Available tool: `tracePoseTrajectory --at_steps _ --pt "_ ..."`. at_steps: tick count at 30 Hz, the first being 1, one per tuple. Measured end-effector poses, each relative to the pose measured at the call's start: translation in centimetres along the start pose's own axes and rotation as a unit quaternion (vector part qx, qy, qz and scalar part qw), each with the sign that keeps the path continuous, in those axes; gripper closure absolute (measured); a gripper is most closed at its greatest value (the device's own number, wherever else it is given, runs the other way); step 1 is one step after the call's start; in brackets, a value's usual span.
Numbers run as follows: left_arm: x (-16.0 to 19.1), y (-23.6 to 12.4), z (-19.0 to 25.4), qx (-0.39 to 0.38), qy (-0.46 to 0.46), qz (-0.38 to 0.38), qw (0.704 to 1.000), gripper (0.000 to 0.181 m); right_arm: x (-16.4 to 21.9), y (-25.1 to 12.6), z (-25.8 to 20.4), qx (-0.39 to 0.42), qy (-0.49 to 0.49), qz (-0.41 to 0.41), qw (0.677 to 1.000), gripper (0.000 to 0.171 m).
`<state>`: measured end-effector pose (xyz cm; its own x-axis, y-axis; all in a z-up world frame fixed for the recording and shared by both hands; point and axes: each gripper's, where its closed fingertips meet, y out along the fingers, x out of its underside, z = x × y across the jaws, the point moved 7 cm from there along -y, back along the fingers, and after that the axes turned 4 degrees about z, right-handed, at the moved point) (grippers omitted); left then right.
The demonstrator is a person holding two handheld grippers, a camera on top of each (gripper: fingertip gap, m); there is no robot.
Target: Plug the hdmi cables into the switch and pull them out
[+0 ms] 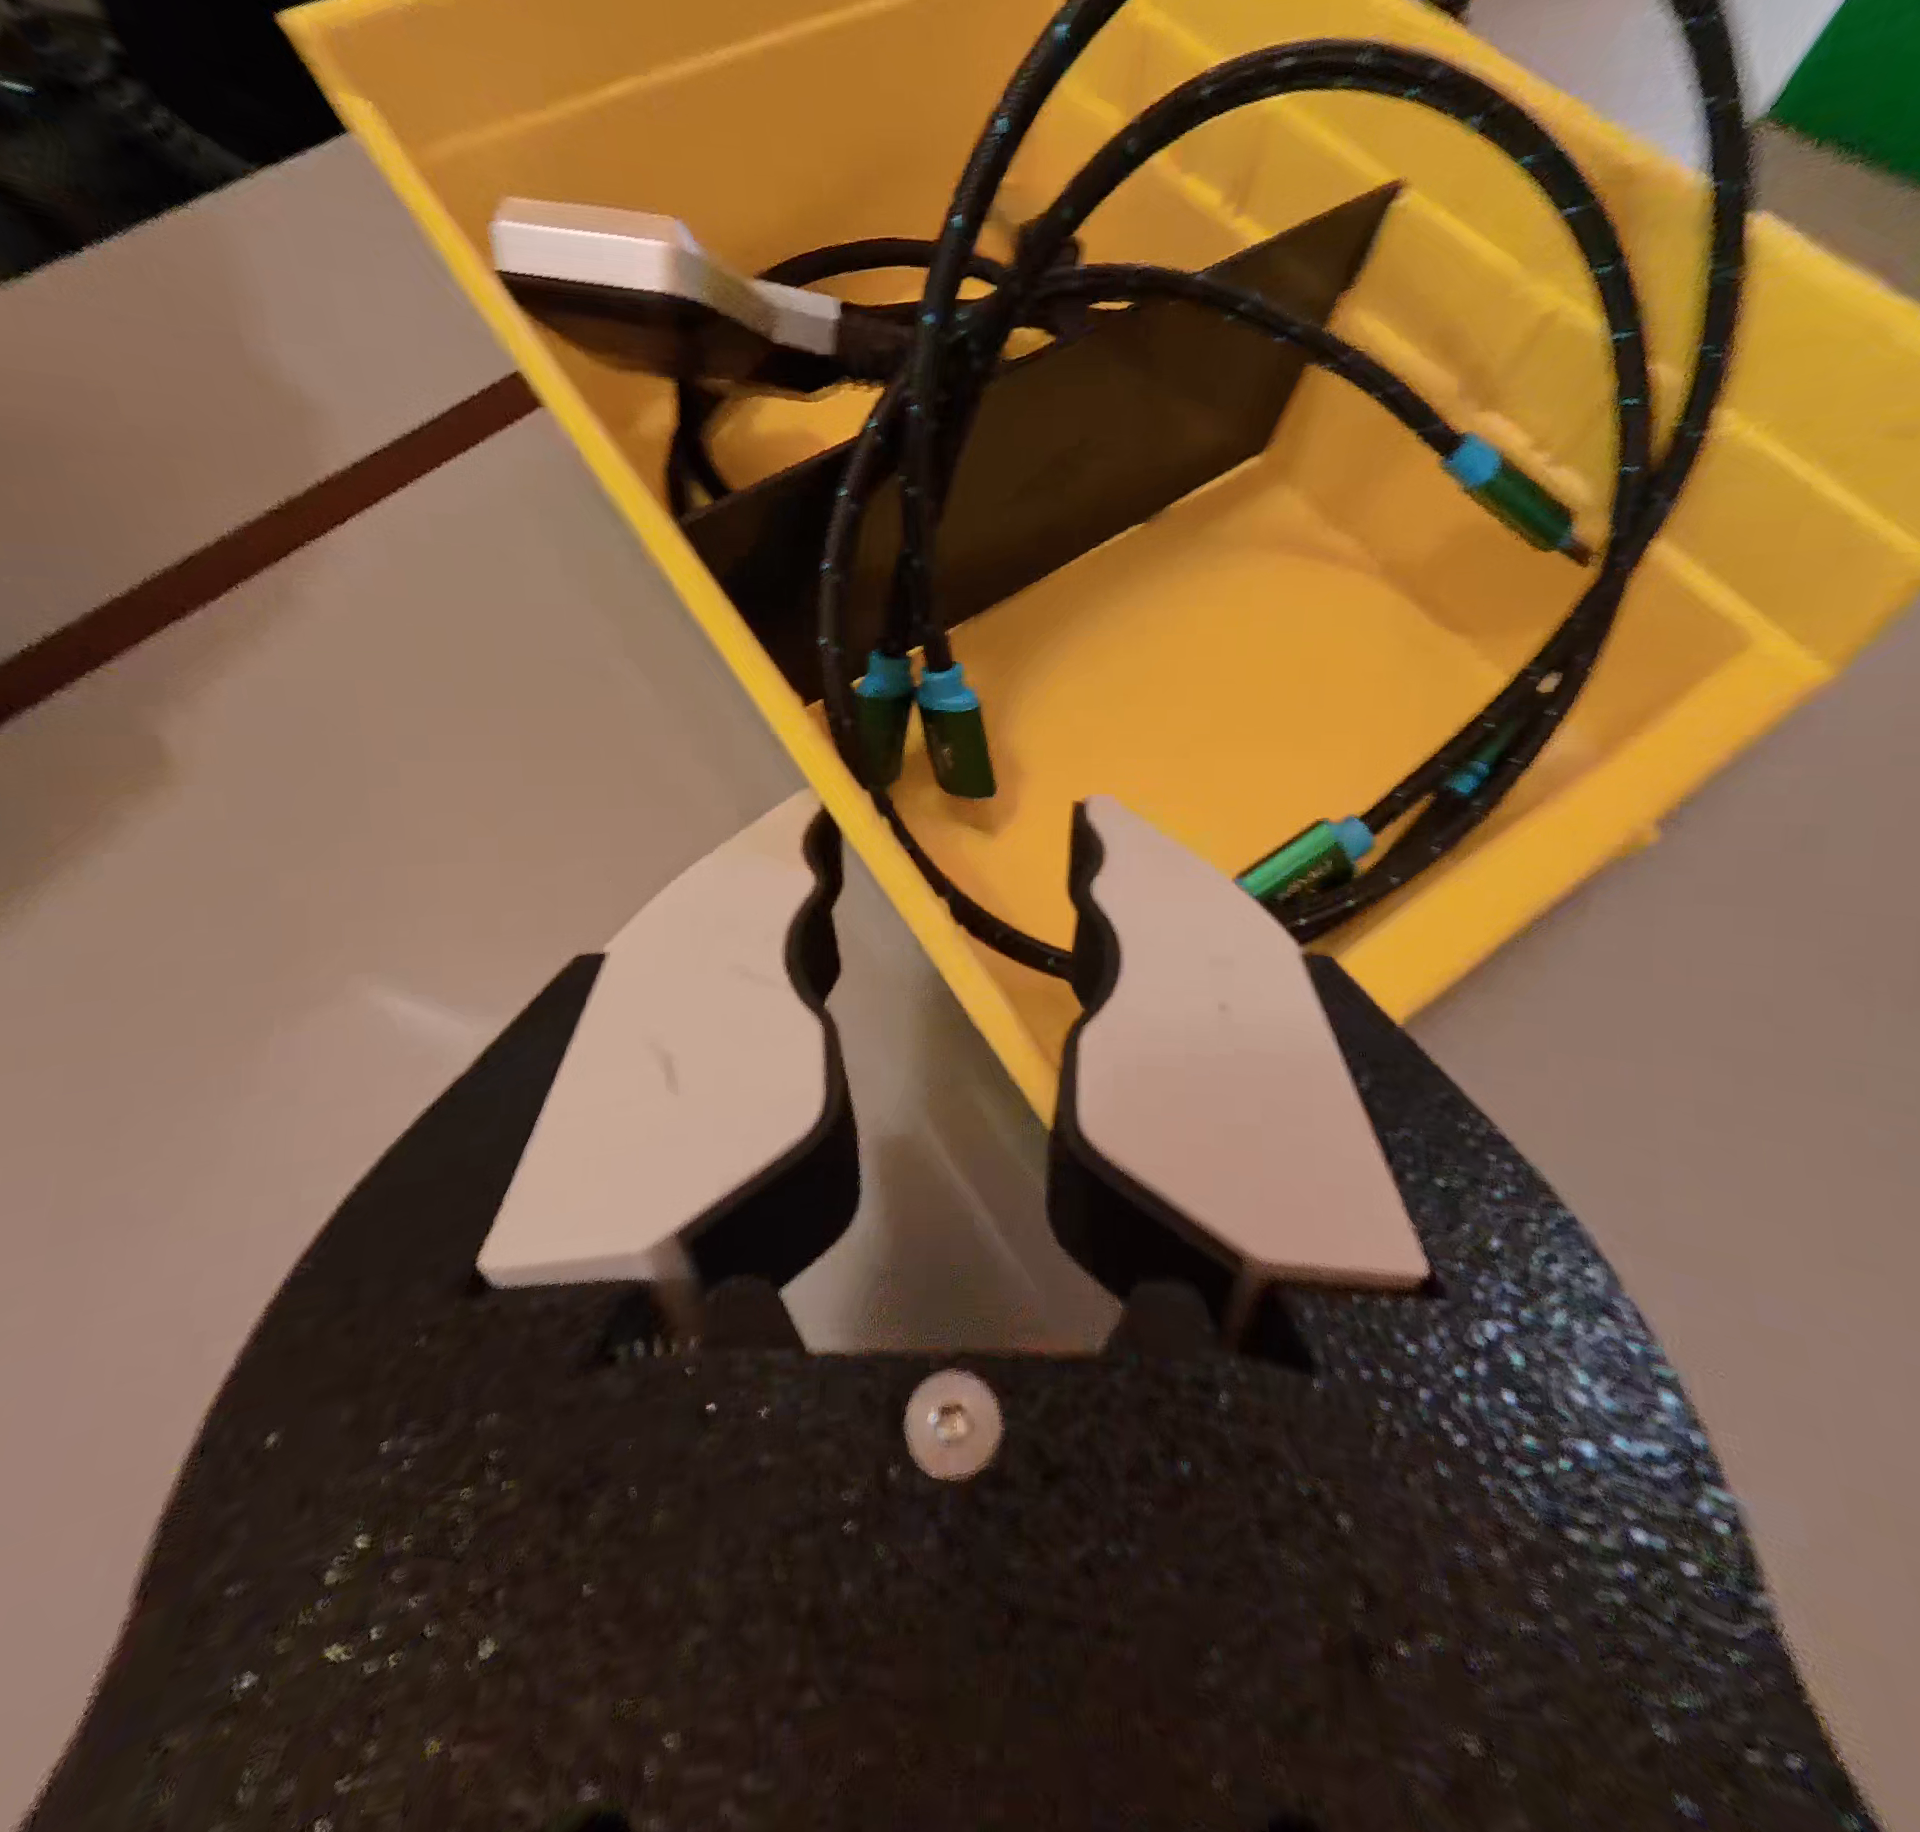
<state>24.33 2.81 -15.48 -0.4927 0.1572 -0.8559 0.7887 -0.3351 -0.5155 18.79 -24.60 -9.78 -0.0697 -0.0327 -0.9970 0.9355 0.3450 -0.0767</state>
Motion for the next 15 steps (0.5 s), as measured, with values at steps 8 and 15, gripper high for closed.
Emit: tracePoseTrajectory --at_steps 8,15 --pt "5.0 -8.8 -6.5 -0.029 0.063 0.015 0.997 0.175 -0.2 -0.3 -1.7 -0.053 -0.007 -0.007 0.999 0.095" --pt "13.2 -22.6 -9.2 -0.025 0.080 0.015 0.996 0.174 -0.7 0.2 -6.1 -0.124 -0.021 -0.019 0.992 0.096"
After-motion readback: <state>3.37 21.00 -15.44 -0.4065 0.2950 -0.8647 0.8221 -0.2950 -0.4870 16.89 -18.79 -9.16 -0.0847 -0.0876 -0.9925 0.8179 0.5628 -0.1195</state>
